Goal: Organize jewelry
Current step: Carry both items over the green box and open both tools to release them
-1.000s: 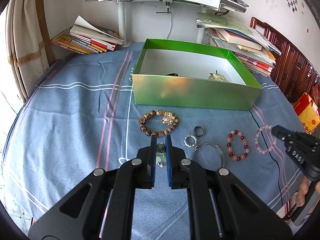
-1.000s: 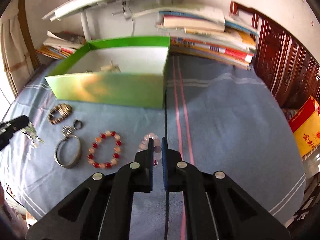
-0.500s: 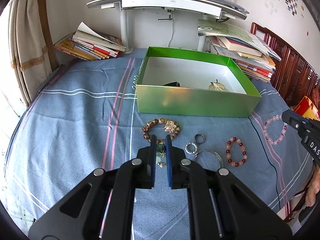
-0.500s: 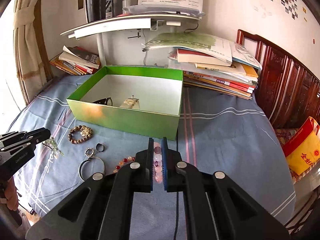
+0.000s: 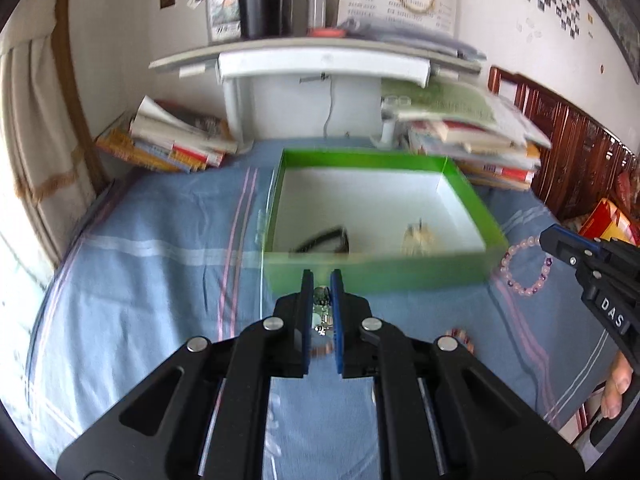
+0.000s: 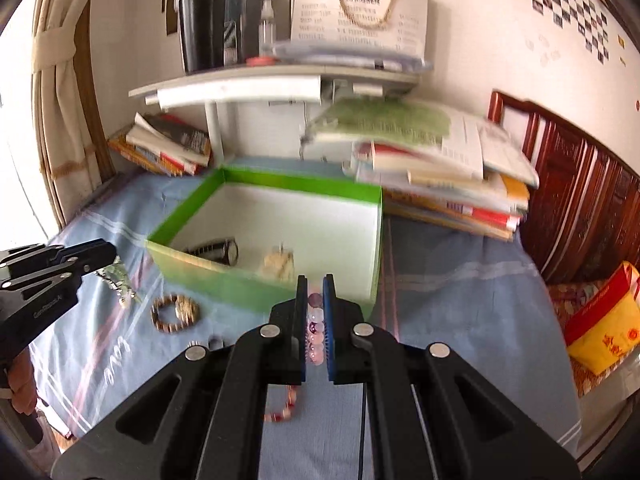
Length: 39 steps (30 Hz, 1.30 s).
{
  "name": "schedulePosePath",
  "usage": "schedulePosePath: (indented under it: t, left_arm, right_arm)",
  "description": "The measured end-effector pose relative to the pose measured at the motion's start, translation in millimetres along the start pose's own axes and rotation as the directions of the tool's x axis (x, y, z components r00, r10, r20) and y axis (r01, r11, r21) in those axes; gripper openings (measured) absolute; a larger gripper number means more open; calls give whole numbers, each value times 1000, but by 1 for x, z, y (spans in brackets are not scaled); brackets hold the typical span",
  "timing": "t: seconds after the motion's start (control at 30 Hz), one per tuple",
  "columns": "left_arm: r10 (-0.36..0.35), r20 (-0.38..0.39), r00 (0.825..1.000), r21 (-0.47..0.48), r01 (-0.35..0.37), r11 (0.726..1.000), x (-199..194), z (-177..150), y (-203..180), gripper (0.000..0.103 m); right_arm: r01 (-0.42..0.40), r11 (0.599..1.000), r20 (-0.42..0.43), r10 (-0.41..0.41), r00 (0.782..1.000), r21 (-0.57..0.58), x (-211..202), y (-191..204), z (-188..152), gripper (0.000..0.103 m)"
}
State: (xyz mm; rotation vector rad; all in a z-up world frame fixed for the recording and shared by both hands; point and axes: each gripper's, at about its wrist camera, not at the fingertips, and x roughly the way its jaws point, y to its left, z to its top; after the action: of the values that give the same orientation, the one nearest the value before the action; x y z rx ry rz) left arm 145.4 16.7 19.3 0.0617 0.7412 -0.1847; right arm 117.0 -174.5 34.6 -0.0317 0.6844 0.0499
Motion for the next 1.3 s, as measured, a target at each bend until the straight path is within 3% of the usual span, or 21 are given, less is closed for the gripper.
schedulePosePath:
  t: [0.17,0.27,0.47,0.67,0.73,0.77,0.8,0.93,1.07,1.2,1.3]
  left_arm:
    - [-27,10,1000,-17,27,999,18,51,0,9]
    - [4,14,1000,-16,-4,1000,38,75,-4,9]
    - [17,-53,998,-27,-18,999,89,81,-8,9]
    - [18,-113,993,-42,-23,999,130,69,-3,12]
    - [15,-120,993,-59,-23,998,133,67,0,30]
    - [15,-109,994,-66,-22,998,130,65,2,39]
    - [20,-99,995,-66,-27,997,127,65,3,40]
    - [69,-88,994,-32,-72,997,94,48,11,42]
    - [119,-96,988,-12,-121,993,61,9,24,49]
    - [112,-159,981,-34,-119,992,64,-35,36,49]
    - [72,-219,973,-57,-86,995,81,-53,39,49]
  right_arm:
    - [18,1000,37,-18,999,-7,8,1,42,8]
    - [41,999,33,-41,999,-9,25,1,60,8]
    - [45,999,-49,-44,998,15,84,-2,66,8]
    - [59,997,-105,-55,993,40,131,-4,48,9]
    - [64,997,-103,-59,993,49,131,-6,46,26]
    - [56,996,-96,-50,994,63,126,-9,45,44]
    - [50,996,-82,-44,996,74,121,-10,45,47]
    - [26,997,-36,-23,999,79,77,-18,28,47]
    - [-26,998,-52,29,998,61,36,-21,-17,47]
    - [32,998,-140,-25,990,48,43,-17,-56,47]
    - [1,999,-216,9,976,45,63,-10,-78,47]
